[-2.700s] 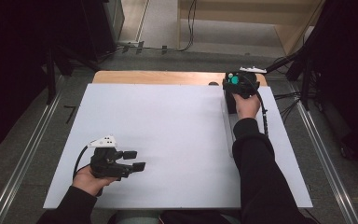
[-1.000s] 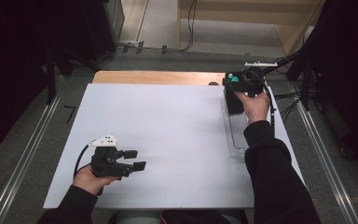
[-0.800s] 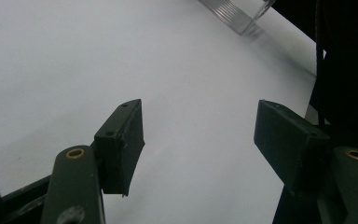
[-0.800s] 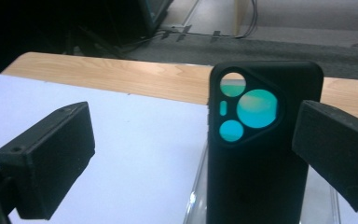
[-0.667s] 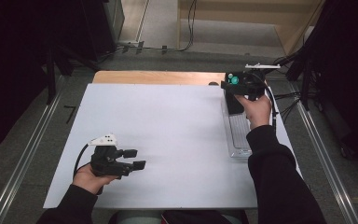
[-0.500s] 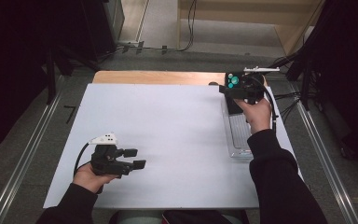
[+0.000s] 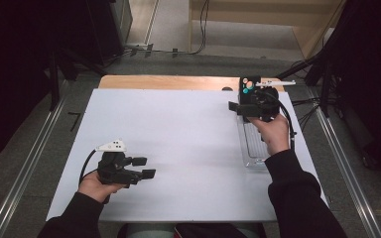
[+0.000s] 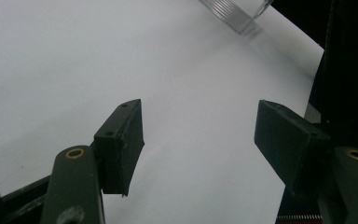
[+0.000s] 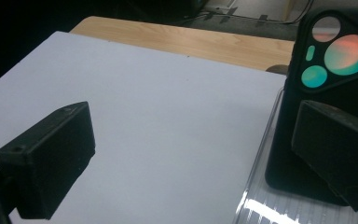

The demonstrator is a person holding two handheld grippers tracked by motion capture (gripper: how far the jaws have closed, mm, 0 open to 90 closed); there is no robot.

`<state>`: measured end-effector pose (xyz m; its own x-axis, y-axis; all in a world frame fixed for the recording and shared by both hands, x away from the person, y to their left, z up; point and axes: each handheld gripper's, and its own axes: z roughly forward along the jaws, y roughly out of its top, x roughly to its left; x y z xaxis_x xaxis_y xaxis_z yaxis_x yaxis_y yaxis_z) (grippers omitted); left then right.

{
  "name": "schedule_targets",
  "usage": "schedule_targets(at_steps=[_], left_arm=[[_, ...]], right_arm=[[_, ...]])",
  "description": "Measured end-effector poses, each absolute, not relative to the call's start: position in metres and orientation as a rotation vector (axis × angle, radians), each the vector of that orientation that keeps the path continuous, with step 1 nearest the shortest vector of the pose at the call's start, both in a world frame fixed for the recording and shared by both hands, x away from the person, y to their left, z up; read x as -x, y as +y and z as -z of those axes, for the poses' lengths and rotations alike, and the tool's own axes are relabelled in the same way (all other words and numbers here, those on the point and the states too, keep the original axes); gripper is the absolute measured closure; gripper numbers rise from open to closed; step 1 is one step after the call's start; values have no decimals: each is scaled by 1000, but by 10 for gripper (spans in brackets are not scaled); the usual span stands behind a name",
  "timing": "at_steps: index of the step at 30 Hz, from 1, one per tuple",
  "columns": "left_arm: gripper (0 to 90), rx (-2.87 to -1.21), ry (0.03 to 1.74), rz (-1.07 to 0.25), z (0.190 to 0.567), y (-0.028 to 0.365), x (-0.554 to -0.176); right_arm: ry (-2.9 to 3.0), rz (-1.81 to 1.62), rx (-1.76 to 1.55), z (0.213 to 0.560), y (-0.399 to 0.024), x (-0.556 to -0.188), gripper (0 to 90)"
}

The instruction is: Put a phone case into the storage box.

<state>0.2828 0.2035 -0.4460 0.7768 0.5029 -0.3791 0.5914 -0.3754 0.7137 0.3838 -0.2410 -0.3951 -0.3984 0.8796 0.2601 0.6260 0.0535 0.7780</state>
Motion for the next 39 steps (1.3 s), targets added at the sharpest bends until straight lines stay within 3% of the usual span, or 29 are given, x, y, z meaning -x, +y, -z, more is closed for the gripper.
schedule_targets(at_steps=[32,34,39], left_arm=[[330,-2047,805,120,445,205,-280],[330,-2049,803,119,445,206,-280],[331,-2048,801,118,444,207,-279]], right_arm=[[2296,-1384,-1328,408,-224,-337,0],[2303,-1396,-1314,410,-224,-333,92],[2345,-1389,-1297,415,-222,-325,108]])
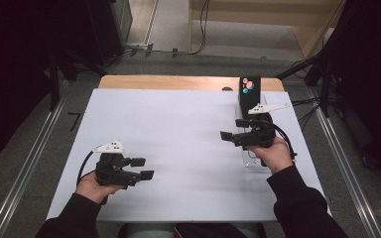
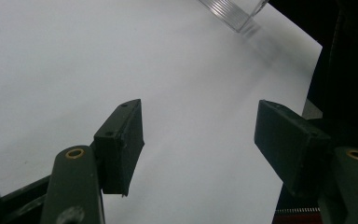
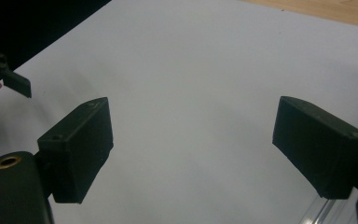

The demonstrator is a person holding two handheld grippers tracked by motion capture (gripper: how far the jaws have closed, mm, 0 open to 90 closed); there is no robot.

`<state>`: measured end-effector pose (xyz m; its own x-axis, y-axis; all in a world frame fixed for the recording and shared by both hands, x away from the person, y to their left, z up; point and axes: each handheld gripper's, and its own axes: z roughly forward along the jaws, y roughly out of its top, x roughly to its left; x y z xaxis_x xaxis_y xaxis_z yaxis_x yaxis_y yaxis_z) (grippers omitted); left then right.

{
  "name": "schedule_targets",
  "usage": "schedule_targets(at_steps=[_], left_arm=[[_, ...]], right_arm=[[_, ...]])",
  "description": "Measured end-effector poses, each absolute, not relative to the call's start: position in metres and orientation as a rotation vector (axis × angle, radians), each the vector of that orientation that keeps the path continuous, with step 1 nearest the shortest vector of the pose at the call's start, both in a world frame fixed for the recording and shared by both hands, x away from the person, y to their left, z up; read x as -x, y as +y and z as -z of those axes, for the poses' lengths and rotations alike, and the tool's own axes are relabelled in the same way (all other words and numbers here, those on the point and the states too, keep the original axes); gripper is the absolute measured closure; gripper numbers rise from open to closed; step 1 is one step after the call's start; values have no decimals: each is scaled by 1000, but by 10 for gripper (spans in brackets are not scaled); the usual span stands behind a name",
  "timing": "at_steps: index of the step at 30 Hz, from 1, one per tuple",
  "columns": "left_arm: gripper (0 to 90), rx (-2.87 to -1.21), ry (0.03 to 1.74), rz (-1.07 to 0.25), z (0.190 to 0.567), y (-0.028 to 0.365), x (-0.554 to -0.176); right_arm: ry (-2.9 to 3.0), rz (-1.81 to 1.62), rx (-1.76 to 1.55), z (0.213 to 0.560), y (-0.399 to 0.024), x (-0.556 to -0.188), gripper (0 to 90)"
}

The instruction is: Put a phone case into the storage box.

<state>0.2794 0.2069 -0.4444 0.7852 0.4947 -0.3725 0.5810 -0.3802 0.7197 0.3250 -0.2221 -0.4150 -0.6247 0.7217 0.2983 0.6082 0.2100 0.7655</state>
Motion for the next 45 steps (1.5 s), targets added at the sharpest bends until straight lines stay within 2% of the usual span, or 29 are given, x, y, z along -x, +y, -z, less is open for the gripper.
schedule_targets(at_steps=[25,45], left_arm=[[330,-2051,788,115,444,206,-274],[331,-2055,785,115,444,209,-271]], right_arm=[[2508,-1342,-1176,438,-221,-276,127],[2508,-1249,-1176,461,-240,-246,127]])
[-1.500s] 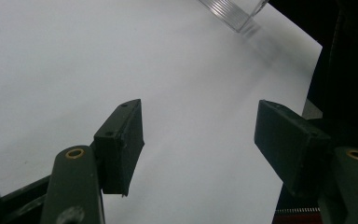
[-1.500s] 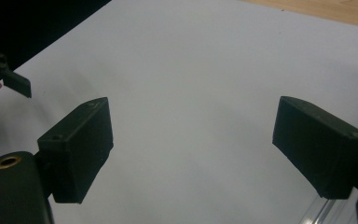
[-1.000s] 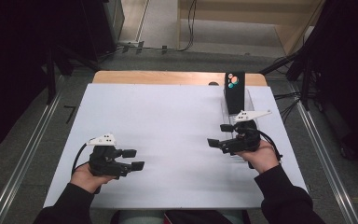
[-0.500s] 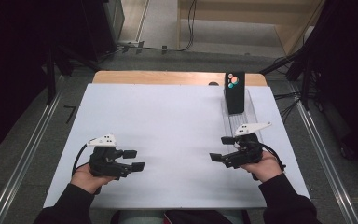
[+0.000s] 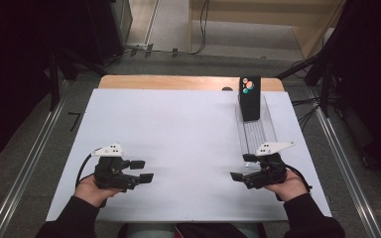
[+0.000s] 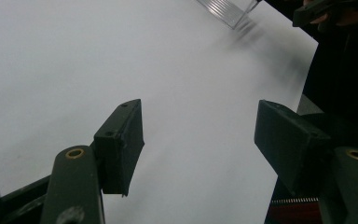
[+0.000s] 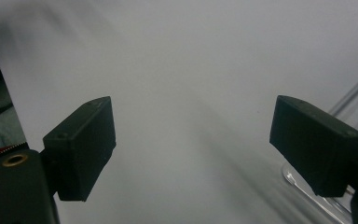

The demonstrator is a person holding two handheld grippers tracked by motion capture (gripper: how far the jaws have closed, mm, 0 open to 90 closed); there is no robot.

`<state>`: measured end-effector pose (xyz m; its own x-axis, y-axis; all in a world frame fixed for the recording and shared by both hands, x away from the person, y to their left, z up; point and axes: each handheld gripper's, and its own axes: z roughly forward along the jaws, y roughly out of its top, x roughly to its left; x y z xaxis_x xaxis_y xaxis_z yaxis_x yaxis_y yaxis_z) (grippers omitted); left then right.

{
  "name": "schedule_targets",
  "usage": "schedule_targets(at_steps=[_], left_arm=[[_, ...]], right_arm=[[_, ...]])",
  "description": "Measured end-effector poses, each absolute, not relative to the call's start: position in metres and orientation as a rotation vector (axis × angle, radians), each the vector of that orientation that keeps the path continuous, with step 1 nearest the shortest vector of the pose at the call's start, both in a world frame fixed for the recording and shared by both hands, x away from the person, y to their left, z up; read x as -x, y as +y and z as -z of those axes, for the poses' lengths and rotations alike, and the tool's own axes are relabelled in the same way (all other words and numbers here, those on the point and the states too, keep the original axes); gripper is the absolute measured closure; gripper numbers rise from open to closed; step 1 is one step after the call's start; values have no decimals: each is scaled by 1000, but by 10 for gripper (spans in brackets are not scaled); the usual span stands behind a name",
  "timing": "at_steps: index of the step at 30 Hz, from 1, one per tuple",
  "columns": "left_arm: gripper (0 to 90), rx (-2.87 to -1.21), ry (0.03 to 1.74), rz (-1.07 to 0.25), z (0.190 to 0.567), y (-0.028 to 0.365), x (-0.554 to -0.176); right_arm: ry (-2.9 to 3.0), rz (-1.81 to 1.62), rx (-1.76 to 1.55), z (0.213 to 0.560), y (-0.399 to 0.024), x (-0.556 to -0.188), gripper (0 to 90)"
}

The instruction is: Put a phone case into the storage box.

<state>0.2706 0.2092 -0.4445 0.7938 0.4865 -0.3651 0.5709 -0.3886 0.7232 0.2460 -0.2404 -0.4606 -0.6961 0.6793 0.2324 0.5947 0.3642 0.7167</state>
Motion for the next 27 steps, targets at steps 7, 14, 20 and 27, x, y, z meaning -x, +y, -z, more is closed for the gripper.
schedule_targets(at_steps=[7,14,20,27], left_arm=[[330,-2058,779,115,445,212,-267],[330,-2065,770,114,446,210,-266],[330,-2067,768,115,447,210,-265],[331,-2069,766,119,447,209,-266]], right_arm=[[2513,-1228,-1194,466,-248,-238,127],[2531,-1230,-1190,473,-256,-234,127],[2530,-1231,-1204,478,-259,-231,127],[2530,-1247,-1212,480,-262,-232,127]])
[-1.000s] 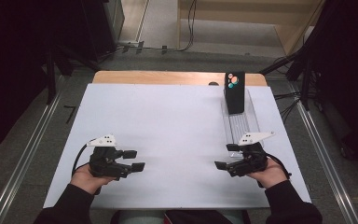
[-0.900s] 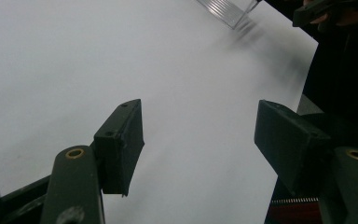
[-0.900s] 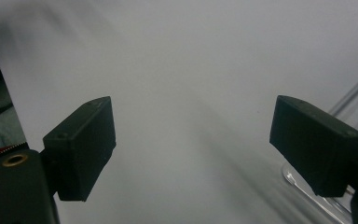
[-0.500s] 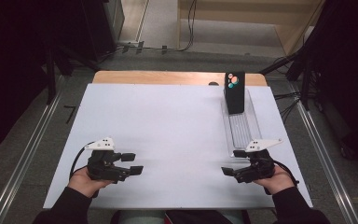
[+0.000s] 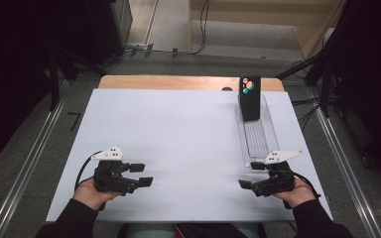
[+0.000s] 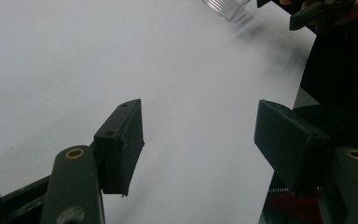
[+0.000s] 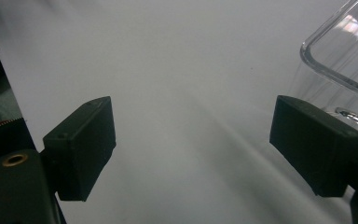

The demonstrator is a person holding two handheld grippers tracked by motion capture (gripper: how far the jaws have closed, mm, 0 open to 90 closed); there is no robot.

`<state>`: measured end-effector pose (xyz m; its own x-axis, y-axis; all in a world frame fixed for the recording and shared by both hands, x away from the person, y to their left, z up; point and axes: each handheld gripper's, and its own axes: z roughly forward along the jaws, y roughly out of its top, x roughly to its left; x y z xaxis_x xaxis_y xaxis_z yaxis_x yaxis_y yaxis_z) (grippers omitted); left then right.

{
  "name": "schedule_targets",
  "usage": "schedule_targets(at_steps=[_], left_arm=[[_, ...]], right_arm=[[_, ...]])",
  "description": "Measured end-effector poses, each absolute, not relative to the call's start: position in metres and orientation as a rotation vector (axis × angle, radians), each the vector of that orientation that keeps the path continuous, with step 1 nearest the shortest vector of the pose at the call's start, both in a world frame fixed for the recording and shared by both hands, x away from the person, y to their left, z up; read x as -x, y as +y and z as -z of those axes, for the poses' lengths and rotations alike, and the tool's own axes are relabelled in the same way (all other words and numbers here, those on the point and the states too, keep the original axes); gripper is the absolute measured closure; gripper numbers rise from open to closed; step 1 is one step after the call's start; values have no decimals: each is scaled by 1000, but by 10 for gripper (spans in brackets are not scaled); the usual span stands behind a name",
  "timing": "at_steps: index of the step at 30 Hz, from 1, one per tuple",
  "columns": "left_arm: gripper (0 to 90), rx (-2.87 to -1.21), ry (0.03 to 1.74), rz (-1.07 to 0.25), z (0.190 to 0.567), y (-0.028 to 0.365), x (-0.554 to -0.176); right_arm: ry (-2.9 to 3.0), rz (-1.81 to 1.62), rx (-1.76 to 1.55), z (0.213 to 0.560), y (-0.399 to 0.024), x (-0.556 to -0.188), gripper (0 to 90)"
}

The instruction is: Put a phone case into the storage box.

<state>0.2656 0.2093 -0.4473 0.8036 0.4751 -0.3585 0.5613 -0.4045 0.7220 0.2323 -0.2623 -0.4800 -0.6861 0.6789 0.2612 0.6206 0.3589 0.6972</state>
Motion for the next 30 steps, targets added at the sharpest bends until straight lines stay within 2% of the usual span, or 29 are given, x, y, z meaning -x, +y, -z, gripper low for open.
schedule_targets(at_steps=[30], left_arm=[[330,-2077,763,124,449,208,-265]], right_arm=[[2499,-1224,-1236,481,-265,-233,128]])
